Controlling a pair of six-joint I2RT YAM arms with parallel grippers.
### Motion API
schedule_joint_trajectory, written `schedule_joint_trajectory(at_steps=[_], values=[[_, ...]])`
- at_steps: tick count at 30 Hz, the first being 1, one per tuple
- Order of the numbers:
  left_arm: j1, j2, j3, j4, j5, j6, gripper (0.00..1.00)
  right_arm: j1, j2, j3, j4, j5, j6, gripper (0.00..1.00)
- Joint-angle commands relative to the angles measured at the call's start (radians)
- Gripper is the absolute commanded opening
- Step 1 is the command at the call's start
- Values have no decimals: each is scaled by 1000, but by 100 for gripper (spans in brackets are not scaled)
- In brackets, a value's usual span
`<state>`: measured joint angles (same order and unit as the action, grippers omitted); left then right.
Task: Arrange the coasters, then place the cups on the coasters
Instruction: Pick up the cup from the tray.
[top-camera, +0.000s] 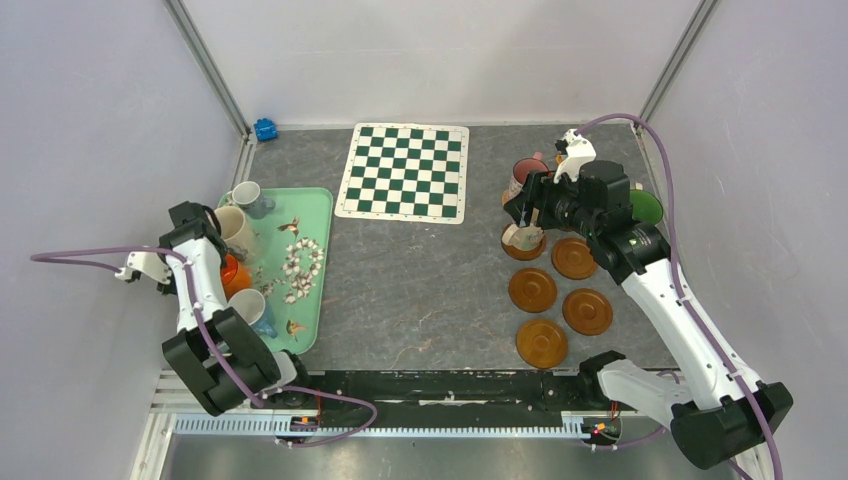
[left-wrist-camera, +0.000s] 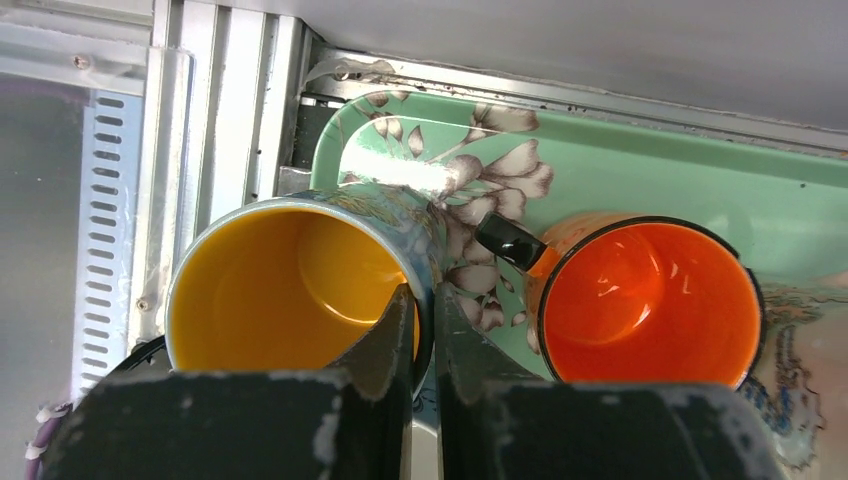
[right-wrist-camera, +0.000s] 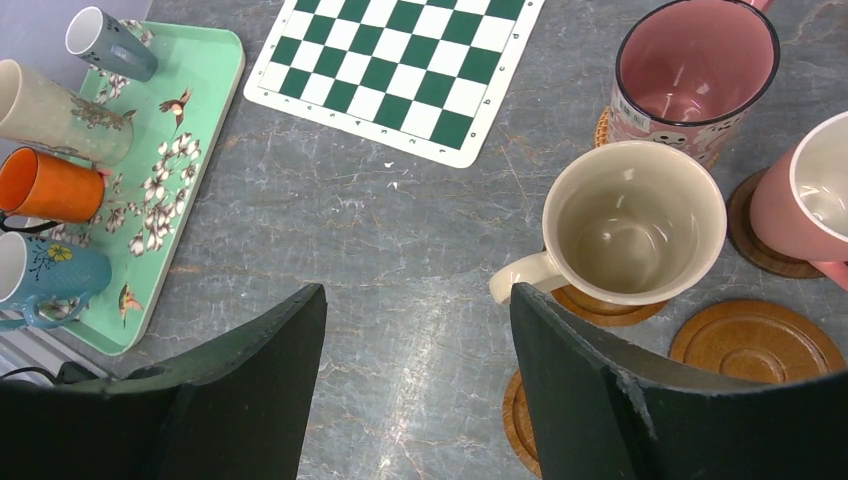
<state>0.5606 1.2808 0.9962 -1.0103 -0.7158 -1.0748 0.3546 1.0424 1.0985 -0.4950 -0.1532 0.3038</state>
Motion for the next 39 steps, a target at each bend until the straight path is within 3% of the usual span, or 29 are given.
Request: schedule_joint_trajectory(at_steps=[1,10,22,27,32,39], values=[[1,-36,102,-73,-100,32,2,2,-12,9,20,-12,11,70],[-37,-48,170,-94,-145,95,2,3,-23,7,20,-16,20,71],[-263,-77,316,-87,-265,264,2,3,-39,9,15,-14,29,71],[-396,-119,321,-22,-282,401,2,3,-47,8,12,-8,31,71],[-510,-243,257,162,-152,673,2,3,-46,19,-7,-3,29,71],[-547,-370,220,230,283,840,2,3,-51,27,-20,27,22,71]])
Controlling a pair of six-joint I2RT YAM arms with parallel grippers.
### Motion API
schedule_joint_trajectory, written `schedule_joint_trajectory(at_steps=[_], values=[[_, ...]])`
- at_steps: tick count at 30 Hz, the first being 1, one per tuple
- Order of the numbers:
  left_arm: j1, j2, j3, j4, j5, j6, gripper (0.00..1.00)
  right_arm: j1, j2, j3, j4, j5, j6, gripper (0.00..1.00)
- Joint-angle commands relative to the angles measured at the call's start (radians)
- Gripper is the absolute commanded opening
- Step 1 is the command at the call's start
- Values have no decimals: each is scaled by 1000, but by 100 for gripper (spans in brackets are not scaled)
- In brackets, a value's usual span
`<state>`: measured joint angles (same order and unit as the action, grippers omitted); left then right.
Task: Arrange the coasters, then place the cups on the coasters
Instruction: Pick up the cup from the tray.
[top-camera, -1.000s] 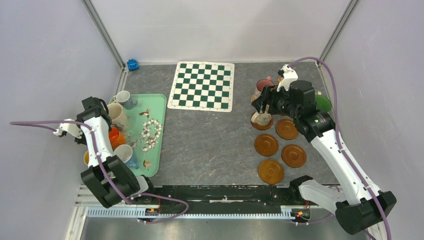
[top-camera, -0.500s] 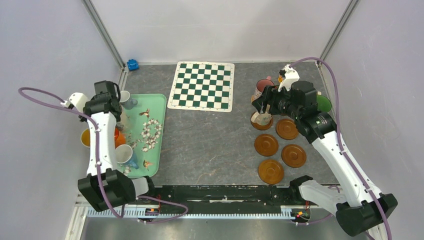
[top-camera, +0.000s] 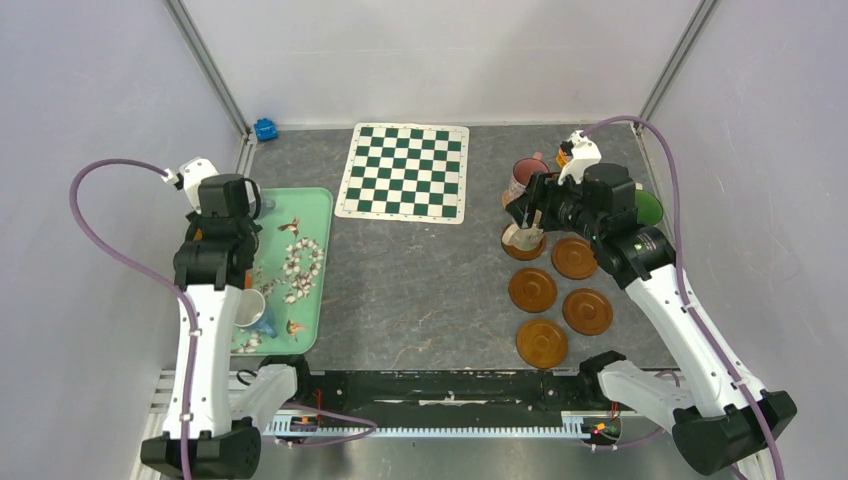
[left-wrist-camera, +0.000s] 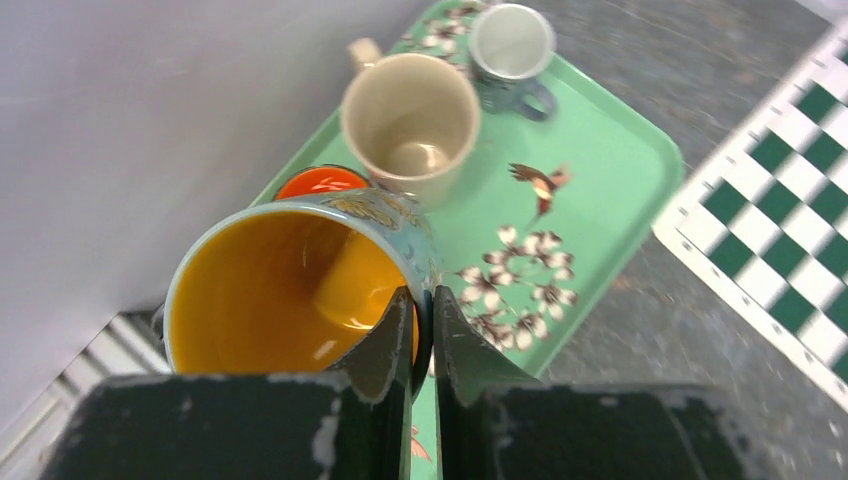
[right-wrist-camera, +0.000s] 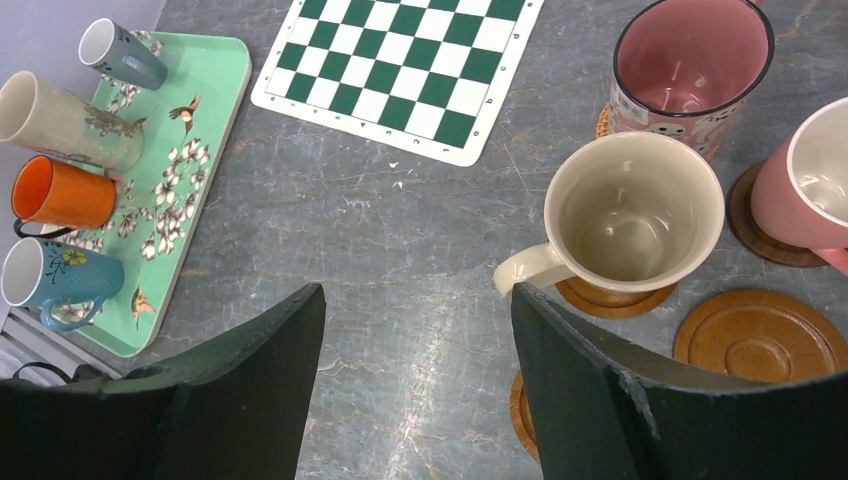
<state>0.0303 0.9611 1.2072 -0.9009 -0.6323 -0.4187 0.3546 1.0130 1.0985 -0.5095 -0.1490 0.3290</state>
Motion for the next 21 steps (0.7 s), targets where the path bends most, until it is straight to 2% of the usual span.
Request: schedule_joint_trajectory(at_steps=[1,6,13,15,21], values=[[-18,-60,9,121,266,202,2,4,-20,31,-10,23,-9,71],[-80,-89,2,143,532,262,2,3,-24,30,-24,48,-35,71],[-191,-81,-49,208,783,310,2,3,-49,-13,-19,61,-43,72],[-257,-62,-63,215,787,330,2,3,-54,-27,-11,64,-41,72],[-522,10,-103,244,666,416,2,4,-64,-54,-10,71,-52,72]])
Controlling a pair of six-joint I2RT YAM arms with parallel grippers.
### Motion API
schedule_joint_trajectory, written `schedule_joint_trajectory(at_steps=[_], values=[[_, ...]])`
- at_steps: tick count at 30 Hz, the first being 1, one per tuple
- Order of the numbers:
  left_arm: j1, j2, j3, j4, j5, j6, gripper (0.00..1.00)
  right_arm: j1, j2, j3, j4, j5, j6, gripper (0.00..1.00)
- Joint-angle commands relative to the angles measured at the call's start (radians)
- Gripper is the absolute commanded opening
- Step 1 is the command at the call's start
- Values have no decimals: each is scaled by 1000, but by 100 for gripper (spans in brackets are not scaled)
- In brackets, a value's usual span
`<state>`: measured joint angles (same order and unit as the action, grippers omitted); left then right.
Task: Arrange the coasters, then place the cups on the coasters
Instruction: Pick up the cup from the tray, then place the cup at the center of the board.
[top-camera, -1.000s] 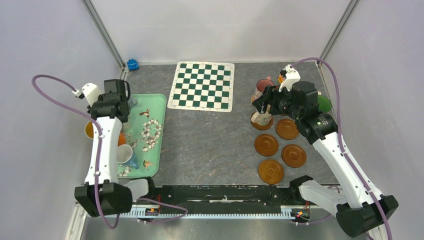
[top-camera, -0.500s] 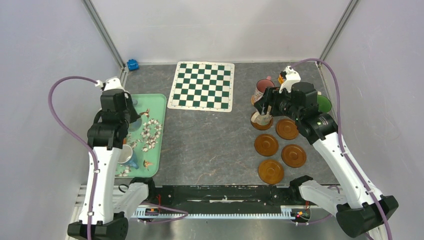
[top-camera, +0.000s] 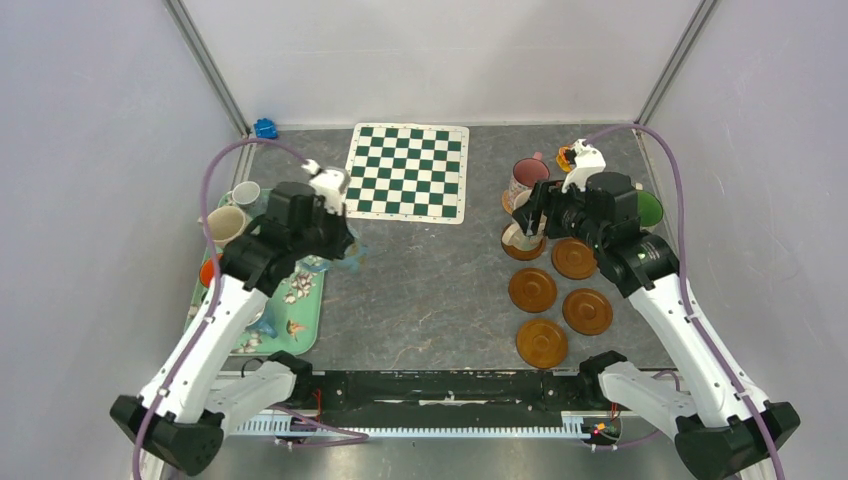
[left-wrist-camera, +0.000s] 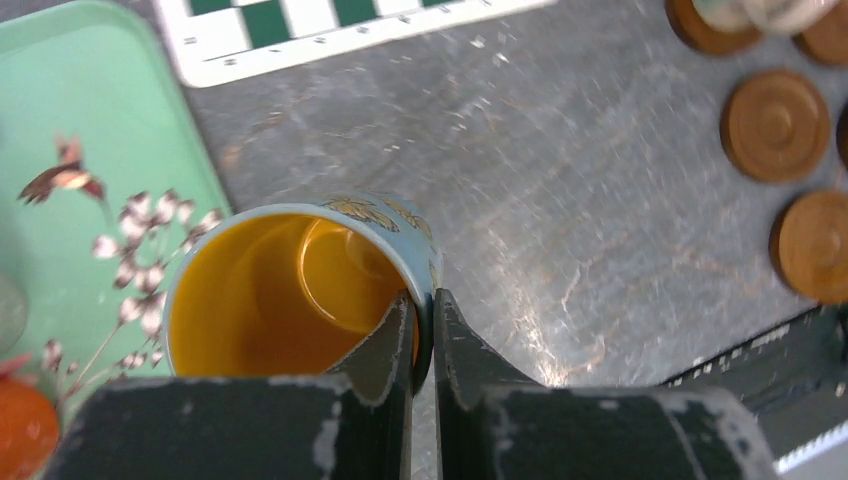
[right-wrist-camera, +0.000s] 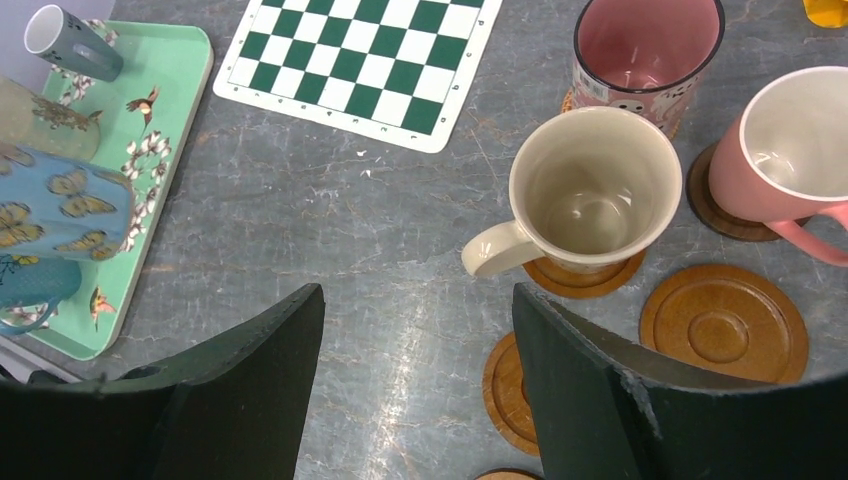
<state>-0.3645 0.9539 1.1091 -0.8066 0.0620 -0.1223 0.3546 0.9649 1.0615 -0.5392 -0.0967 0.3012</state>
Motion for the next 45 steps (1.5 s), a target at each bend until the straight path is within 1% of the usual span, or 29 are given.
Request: schedule_joint_trajectory(at_steps=[1,3,7,8,10,15,19,23,25,32,33,34,38,40,43,45], values=[[-166,27,-15,164,-47,121,2,3,-18,-20,18,24,-27,72],[-242,51,-35,200,-81,151,2,3,-23,-31,17,37,-31,72],[-369,108,-95,306,-95,132,2,2,-33,-50,17,67,-34,72],[-415,126,-107,334,-113,109,2,3,-35,-51,18,74,-34,72],[-495,165,-120,375,-173,108,2,3,-39,-52,18,84,-35,72],[-628,267,-128,467,-203,88,2,3,-45,-56,11,91,-49,72],[-700,331,-138,529,-225,78,2,3,-47,-61,8,91,-54,72],[-727,395,-143,547,-220,68,2,3,-48,-60,6,91,-55,72],[-737,402,-153,563,-217,61,4,3,-51,-60,6,91,-53,72],[-742,407,-181,590,-214,51,22,4,-52,-61,5,87,-49,72],[-742,406,-184,593,-214,48,27,3,-53,-60,5,83,-48,72],[-742,402,-185,595,-214,43,36,3,-52,-59,4,79,-48,72],[-740,376,-184,603,-215,34,49,4,-54,-58,1,66,-46,72],[-735,359,-192,623,-220,30,59,3,-54,-61,-1,64,-40,71],[-695,325,-195,629,-196,3,65,3,-51,-73,2,36,-29,69],[-636,292,-192,626,-152,-23,70,2,-43,-83,1,3,-23,66]])
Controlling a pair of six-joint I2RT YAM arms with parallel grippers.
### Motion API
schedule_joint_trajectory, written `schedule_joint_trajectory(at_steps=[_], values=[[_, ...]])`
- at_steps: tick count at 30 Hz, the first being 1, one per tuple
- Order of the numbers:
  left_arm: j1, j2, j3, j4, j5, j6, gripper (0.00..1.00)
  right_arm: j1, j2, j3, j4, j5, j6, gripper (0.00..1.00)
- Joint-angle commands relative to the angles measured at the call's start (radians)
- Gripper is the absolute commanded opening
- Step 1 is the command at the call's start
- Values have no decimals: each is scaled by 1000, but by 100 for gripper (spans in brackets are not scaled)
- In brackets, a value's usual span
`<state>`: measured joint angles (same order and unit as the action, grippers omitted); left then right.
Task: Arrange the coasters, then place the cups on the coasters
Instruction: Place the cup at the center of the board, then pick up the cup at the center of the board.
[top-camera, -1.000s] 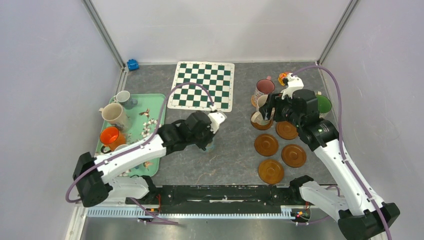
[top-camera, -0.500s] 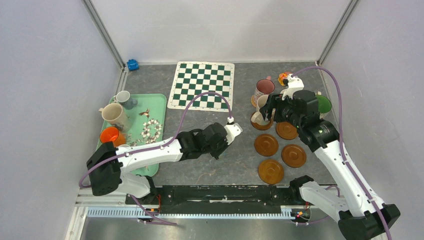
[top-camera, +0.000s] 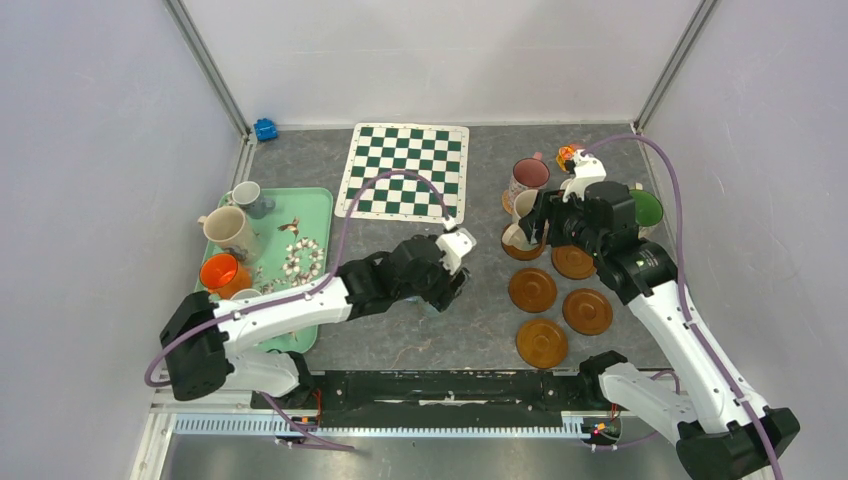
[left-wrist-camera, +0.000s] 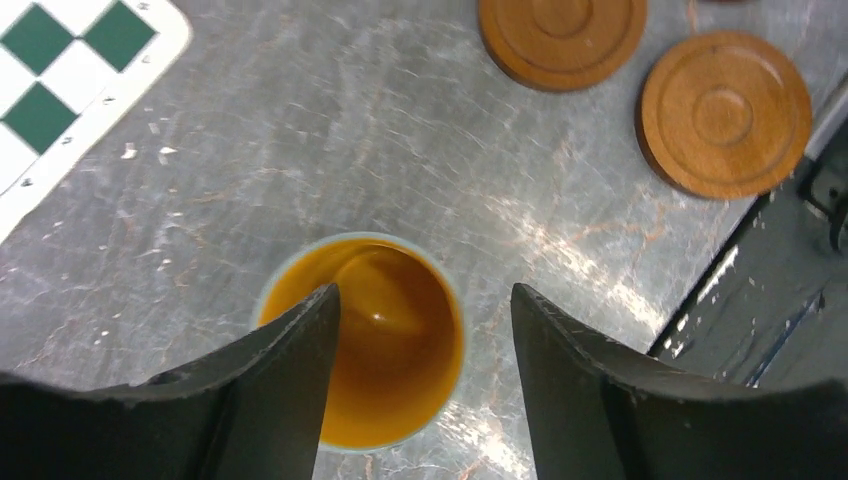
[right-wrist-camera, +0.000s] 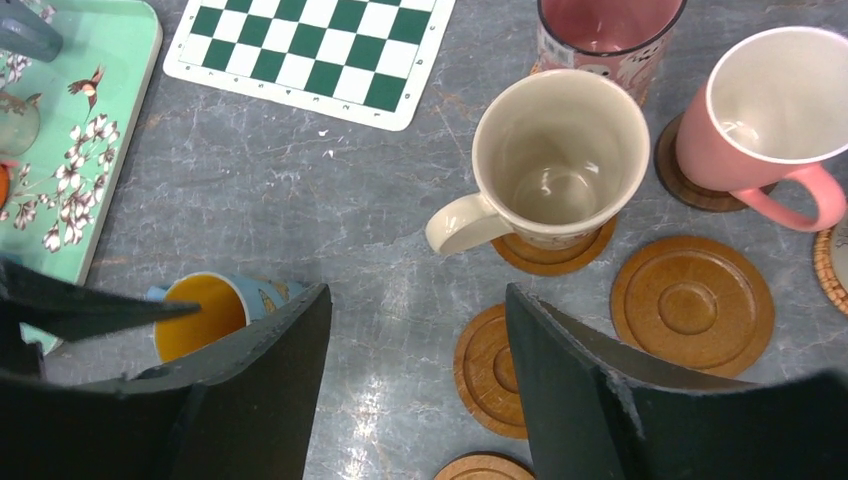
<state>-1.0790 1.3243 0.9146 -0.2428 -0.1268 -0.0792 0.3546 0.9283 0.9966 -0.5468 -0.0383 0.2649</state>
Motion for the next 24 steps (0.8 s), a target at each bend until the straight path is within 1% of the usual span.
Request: schedule_joint_trajectory(at_steps=[1,5,7,9,14,17,19,21,22,24], values=[[108,-97,4,60,62,-78,74,4,-5,-25,11,-67,19,64],[257,-187,10,31,182,-117,84,14,-1,-50,24,-88,35,58],[342,-238,11,14,235,-116,94,30,3,-61,31,-92,46,57],[413,-281,16,-11,269,-106,99,56,14,-68,40,-94,54,57],[612,-334,58,-128,347,-103,100,194,82,-41,41,-34,72,57],[750,-330,85,-212,465,-122,100,274,130,-22,52,-6,88,57],[809,-335,86,-253,496,-134,100,319,162,-13,58,18,99,57],[823,-349,76,-285,470,-128,100,362,198,1,59,32,102,57],[823,-357,67,-296,447,-126,100,384,221,9,58,60,103,57],[824,-380,39,-309,387,-130,100,420,267,27,52,68,103,57]])
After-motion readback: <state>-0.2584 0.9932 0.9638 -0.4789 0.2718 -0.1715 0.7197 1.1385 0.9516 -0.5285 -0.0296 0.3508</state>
